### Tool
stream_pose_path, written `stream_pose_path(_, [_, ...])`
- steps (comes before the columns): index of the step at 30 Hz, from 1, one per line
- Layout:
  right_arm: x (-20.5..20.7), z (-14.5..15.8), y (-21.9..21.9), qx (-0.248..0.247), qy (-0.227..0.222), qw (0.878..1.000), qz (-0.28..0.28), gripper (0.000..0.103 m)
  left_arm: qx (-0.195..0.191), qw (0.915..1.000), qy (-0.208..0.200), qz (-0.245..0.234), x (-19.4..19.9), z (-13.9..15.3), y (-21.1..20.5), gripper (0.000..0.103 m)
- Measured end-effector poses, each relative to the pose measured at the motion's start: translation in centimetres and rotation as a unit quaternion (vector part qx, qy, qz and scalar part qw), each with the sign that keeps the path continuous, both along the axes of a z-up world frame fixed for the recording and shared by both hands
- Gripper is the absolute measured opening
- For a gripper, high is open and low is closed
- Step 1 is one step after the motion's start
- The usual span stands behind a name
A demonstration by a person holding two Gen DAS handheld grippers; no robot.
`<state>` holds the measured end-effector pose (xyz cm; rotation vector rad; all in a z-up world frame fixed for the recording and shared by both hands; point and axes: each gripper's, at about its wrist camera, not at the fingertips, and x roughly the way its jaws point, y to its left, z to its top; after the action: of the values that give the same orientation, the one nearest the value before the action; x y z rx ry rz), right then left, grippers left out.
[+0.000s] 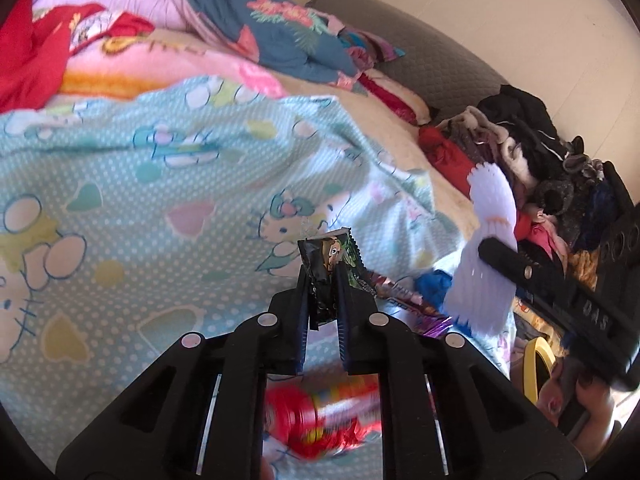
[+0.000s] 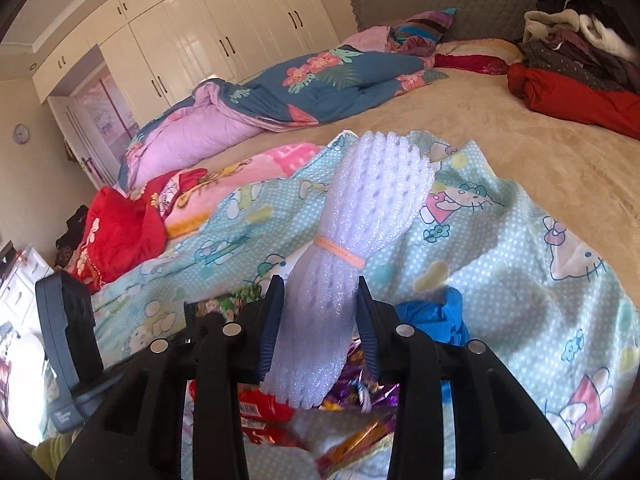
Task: Collect trash
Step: 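Grasp the white mesh net with the right tool while the left tool grasps the dark snack packet, then carry the mesh net and dark packet with both tools over the yellow bin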
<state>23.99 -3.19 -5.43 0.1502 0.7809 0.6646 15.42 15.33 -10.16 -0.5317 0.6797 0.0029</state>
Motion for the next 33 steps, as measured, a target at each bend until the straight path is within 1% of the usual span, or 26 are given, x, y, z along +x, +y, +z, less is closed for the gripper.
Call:
stream_pose_path(8, [-3.0, 1.0, -1.0, 0.001, -0.011, 1.0, 0.003, 0.034, 0.014, 0.9996, -0.024, 0.005, -0.8, 2.5, -0.6, 0.007])
stream_pose_path(15, [-4.5, 1.6, -2.2, 0.008, -0.012, 1.0, -0.009, 0.034, 0.024, 0.9989, -0.04, 0.0, -1.2, 4.2, -1.3, 0.007])
stream_pose_path(23, [-5.9, 2.7, -4.8, 0.017, -0.025, 0.999, -0.028, 0.034, 0.034, 0.9977, -0.057, -0.014, -1.8, 5.9, -2.9, 0.007])
stream_pose_path(33, [-7.5, 3.7, -9.1, 0.025, -0.031, 0.997, -0.066, 0.034, 0.047, 0.9952, -0.074, -0.044, -2.3, 7.5, -6.1, 0.007])
